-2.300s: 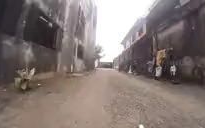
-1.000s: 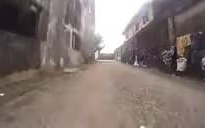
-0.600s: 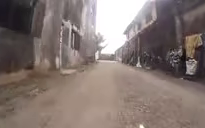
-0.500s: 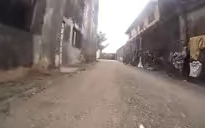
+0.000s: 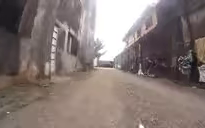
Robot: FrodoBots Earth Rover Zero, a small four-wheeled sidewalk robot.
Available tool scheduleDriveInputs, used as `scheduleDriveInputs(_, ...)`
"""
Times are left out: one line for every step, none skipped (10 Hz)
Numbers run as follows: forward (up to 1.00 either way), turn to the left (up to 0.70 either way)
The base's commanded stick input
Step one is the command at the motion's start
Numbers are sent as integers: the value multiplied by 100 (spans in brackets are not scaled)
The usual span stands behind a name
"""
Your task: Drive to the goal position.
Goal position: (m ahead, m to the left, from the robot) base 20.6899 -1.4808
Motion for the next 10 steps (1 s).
scheduleDriveInputs(100,0)
scheduleDriveInputs(100,0)
scheduleDriveInputs(100,0)
scheduleDriveInputs(100,-15)
scheduleDriveInputs(100,0)
scheduleDriveInputs(100,0)
scheduleDriveInputs(100,0)
scheduleDriveInputs(100,0)
scheduleDriveInputs(100,0)
scheduleDriveInputs(100,0)
